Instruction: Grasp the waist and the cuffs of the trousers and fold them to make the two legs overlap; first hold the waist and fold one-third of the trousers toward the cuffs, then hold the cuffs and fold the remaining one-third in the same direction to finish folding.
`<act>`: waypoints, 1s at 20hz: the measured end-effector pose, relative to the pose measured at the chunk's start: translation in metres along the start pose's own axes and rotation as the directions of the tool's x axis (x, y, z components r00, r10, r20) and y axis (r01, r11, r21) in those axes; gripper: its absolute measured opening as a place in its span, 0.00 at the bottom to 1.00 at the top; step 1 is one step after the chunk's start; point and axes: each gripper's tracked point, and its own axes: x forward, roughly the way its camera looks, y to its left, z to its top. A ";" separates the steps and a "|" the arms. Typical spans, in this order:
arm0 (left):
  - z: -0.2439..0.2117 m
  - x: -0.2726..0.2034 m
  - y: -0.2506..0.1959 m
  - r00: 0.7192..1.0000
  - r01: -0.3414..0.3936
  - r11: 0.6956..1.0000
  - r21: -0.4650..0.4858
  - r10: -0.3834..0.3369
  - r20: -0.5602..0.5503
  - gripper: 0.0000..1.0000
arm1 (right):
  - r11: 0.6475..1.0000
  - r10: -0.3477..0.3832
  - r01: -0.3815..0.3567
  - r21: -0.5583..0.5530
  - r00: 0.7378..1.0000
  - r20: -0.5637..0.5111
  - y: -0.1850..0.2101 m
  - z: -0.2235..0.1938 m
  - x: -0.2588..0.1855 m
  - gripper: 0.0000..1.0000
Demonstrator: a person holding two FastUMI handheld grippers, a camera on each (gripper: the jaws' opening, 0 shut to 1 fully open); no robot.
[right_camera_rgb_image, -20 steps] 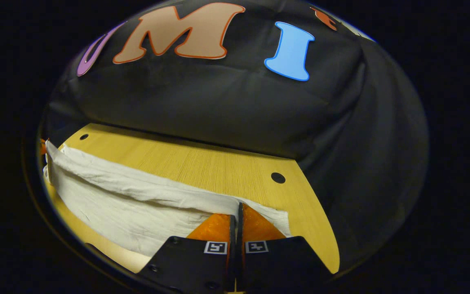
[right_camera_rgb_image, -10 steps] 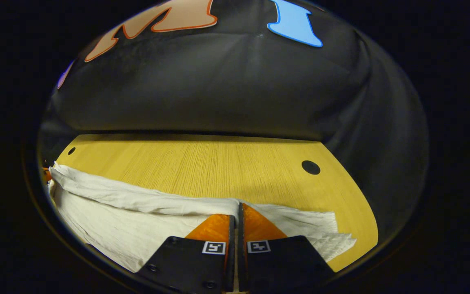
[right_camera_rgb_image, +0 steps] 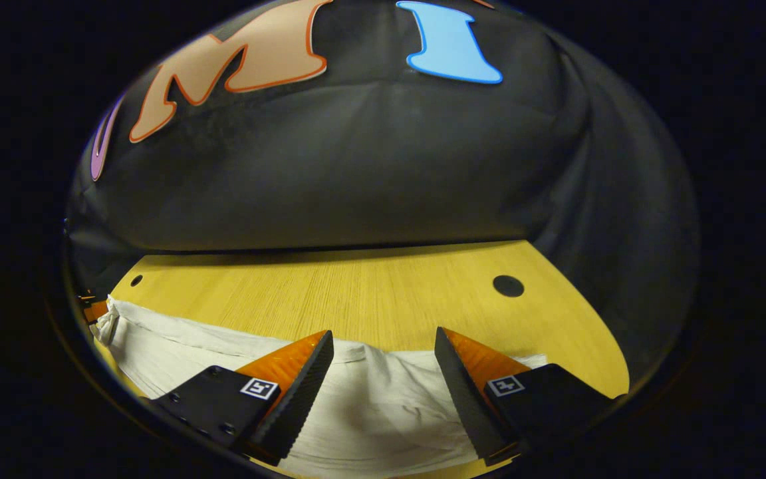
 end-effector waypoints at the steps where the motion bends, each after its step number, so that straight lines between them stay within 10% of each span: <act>1: 0.004 -0.006 0.000 1.000 -0.002 1.000 -0.008 0.003 0.007 0.97 | 1.000 -0.015 0.015 0.007 1.000 0.011 -0.014 0.005 -0.009 0.98; 12: 0.010 -0.073 0.008 0.998 -0.037 0.991 -0.126 0.044 0.054 0.96 | 0.946 -0.275 0.280 0.165 0.960 -0.052 -0.205 -0.036 -0.090 0.96; 20: -0.017 -0.110 -0.007 0.996 -0.080 0.984 -0.158 0.084 0.022 0.96 | 0.946 -0.142 0.190 0.264 0.972 -0.189 -0.182 -0.094 -0.074 0.97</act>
